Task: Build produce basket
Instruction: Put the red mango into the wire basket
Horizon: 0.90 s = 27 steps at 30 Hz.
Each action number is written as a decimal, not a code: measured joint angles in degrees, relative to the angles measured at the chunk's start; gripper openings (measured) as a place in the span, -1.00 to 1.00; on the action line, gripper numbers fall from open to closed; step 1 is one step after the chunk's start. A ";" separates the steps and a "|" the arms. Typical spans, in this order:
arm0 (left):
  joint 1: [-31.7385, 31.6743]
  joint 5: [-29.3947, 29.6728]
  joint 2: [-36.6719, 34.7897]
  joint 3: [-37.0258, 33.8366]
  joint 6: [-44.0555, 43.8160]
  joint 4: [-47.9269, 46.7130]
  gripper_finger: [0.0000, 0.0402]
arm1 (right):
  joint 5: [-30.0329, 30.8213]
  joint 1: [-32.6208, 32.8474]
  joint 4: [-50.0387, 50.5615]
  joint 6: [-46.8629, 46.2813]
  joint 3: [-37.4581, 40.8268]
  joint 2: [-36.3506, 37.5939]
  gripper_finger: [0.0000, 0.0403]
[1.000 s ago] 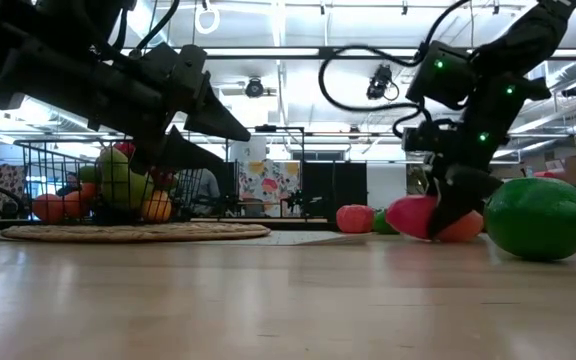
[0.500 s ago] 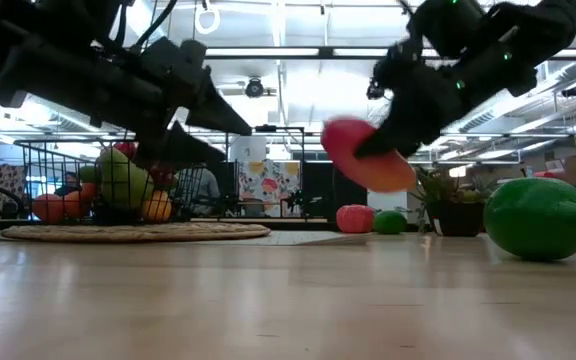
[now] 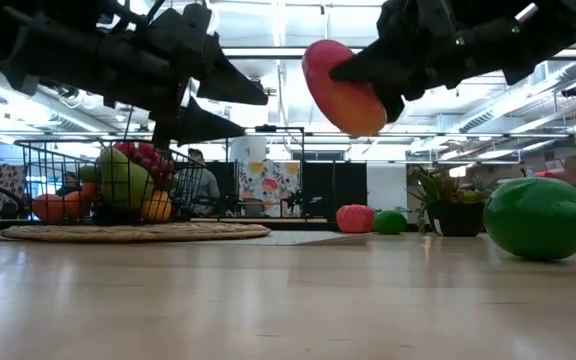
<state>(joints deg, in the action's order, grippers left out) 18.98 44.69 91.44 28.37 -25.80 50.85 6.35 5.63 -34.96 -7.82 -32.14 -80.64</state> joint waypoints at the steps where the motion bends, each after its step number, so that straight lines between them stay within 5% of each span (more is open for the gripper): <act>1: -0.01 0.00 0.00 0.02 0.01 -0.03 0.72 | 0.00 0.25 -0.13 -0.07 0.01 0.00 0.38; 17: -0.11 -0.15 0.00 0.12 0.73 -0.19 0.74 | 0.01 2.19 -3.17 -2.55 -0.02 -0.08 0.38; 27: -0.09 -6.72 0.01 2.18 3.64 -1.19 0.96 | -4.41 2.23 -11.50 -2.59 -4.73 -14.38 0.38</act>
<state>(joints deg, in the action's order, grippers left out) 18.89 37.97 91.45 30.55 -22.16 49.65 1.94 7.86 -46.45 -10.41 -36.88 -95.02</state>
